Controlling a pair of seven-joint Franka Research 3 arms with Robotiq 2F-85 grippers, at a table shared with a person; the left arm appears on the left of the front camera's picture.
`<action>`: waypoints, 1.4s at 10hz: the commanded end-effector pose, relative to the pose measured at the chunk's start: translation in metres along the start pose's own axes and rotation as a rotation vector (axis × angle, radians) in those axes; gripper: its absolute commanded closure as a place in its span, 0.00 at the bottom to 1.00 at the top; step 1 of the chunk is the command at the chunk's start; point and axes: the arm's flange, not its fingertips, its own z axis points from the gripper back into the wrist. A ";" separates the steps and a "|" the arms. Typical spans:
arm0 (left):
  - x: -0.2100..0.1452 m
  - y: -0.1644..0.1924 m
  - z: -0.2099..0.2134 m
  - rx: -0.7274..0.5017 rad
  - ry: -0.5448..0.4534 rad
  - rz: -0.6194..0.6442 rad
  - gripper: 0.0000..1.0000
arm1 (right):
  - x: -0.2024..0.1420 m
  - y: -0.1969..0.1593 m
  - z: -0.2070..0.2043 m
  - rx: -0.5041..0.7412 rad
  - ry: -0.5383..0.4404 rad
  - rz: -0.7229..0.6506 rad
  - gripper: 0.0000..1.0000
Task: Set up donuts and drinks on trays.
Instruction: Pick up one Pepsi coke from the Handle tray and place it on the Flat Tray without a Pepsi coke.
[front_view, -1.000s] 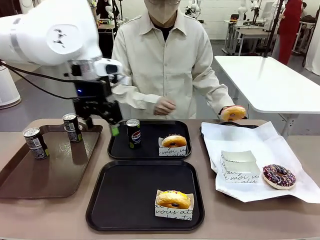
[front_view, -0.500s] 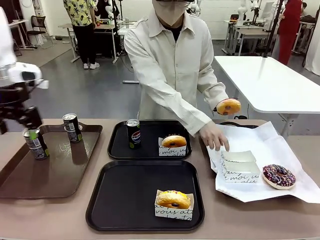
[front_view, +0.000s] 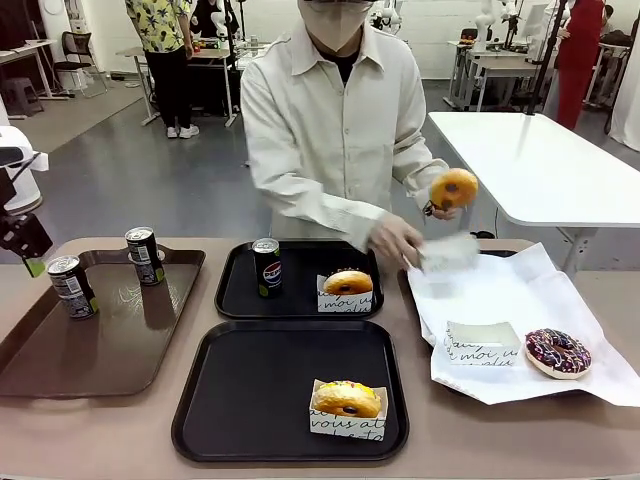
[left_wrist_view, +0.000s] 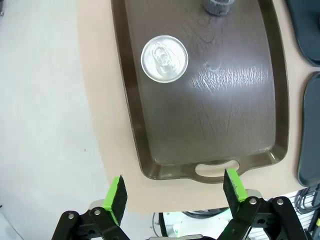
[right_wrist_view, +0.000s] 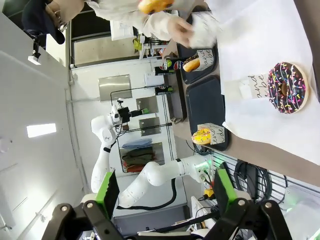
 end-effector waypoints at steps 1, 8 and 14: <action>-0.001 -0.003 -0.002 0.007 0.040 -0.013 0.00 | 0.000 0.001 0.000 0.023 -0.007 0.011 0.00; 0.116 0.039 -0.076 0.015 -0.043 0.233 0.00 | 0.000 0.001 0.000 0.023 -0.007 0.011 0.00; 0.113 0.042 -0.073 -0.082 -0.071 0.295 0.00 | 0.000 0.001 0.000 0.023 -0.007 0.011 0.00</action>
